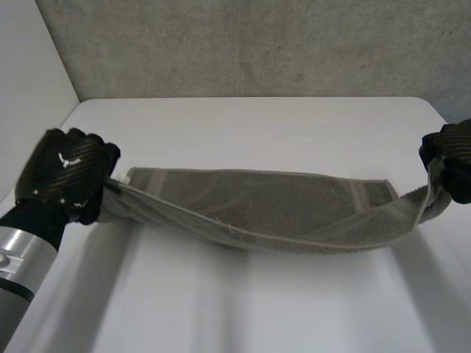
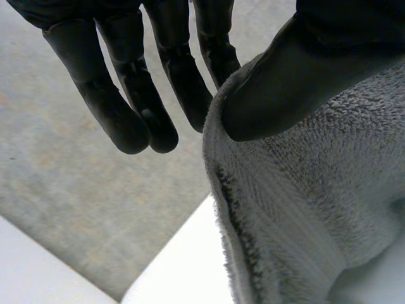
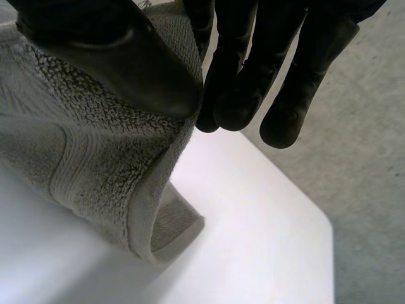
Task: Fold the towel.
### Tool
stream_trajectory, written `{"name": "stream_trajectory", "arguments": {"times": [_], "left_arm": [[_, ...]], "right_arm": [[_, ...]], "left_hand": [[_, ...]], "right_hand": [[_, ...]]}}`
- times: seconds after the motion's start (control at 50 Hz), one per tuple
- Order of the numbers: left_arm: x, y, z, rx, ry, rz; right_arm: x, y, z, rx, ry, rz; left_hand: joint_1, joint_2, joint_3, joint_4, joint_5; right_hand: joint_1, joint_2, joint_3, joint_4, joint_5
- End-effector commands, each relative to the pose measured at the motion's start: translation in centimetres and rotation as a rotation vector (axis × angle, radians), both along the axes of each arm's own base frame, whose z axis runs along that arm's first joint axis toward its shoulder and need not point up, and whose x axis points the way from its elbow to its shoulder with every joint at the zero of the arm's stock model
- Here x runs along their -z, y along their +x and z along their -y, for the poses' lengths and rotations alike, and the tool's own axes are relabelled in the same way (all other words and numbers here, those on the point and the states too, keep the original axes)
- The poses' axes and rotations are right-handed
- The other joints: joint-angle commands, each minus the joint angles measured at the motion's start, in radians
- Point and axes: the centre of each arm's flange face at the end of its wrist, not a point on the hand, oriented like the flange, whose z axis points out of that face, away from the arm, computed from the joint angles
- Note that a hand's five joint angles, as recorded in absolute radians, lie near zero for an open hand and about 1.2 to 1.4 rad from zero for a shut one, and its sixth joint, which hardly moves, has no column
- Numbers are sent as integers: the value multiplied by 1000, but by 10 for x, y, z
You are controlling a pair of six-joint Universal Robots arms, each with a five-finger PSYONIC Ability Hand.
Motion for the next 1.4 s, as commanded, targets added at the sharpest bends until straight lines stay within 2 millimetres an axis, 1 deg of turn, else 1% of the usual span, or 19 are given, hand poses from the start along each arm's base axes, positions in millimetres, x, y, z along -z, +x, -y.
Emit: {"name": "stream_trajectory", "arguments": {"times": [0.02,0.16,0.22,0.26,0.28,0.36,0.54,0.7,0.9,0.94,0.96,0.98,1.0,1.02,1.04,1.06,1.16,1.3,1.4], "left_arm": [[34,-10,8,58,129,32],[63,-22,53,61,213,60],[67,-24,66,57,218,61],[76,-30,90,54,228,62],[76,-30,90,54,228,62],[80,-40,123,58,196,56],[85,-65,173,29,118,40],[95,-80,192,35,94,39],[114,-84,205,35,132,50],[118,-84,204,35,152,57],[121,-84,203,35,172,65],[121,-84,203,35,172,65],[122,-83,202,35,189,74],[123,-83,200,35,202,93],[123,-83,200,35,202,93],[123,-84,198,38,205,114],[116,-86,194,19,187,152],[92,-77,191,-49,167,137],[83,-69,177,-46,184,135]], "right_arm": [[22,-4,19,-21,97,18],[53,-10,62,0,184,11],[59,-12,72,22,194,9],[68,-10,86,59,194,1],[68,-10,86,59,194,1],[79,5,106,91,152,12],[108,0,136,217,119,-32],[122,9,144,201,131,-33],[134,16,156,189,126,-35],[136,16,158,189,128,-35],[137,16,159,191,127,-36],[137,16,159,191,127,-36],[136,16,160,195,123,-35],[134,16,161,197,116,-32],[134,16,161,197,116,-32],[131,15,162,203,108,-30],[122,16,164,206,77,-22],[58,12,149,210,-95,11],[44,11,129,211,-107,9]], "left_hand": [[-49,-125,-152,-131,-280],[-49,-125,-152,-131,-280],[-49,-125,-152,-131,-280],[-49,-125,-152,-131,-280],[-49,-125,-152,-131,-280],[-49,-125,-152,-131,-280],[-49,-125,-152,-131,-280],[-49,-125,-152,-131,-280],[-49,-125,-152,-131,-280],[-145,-222,-249,-228,-377],[-436,-512,-539,-519,-667],[-439,-515,-542,-521,-670],[-825,-902,-929,-908,-1057],[-1059,-1135,-1162,-1142,-1290],[-1061,-1138,-1165,-1144,-1293],[-1163,-1239,-1267,-1246,-1394],[-1220,-1296,-1323,-1302,-1451],[-1205,-1282,-1309,-1288,-1437],[-1185,-1261,-1288,-1267,-1416]], "right_hand": [[59,75,42,48,55],[59,75,42,48,55],[59,75,42,48,55],[59,75,42,48,55],[59,75,42,48,55],[59,75,42,48,55],[59,75,42,48,55],[59,75,42,48,55],[59,75,42,48,55],[-37,-21,-54,-48,-41],[-441,-425,-458,-452,-445],[-445,-429,-462,-456,-449],[-736,-720,-753,-747,-740],[-974,-958,-991,-985,-978],[-976,-960,-994,-988,-981],[-1163,-1147,-1180,-1174,-1167],[-1163,-1147,-1180,-1174,-1167],[-1163,-1147,-1180,-1174,-1167],[-1163,-1147,-1180,-1174,-1167]]}}
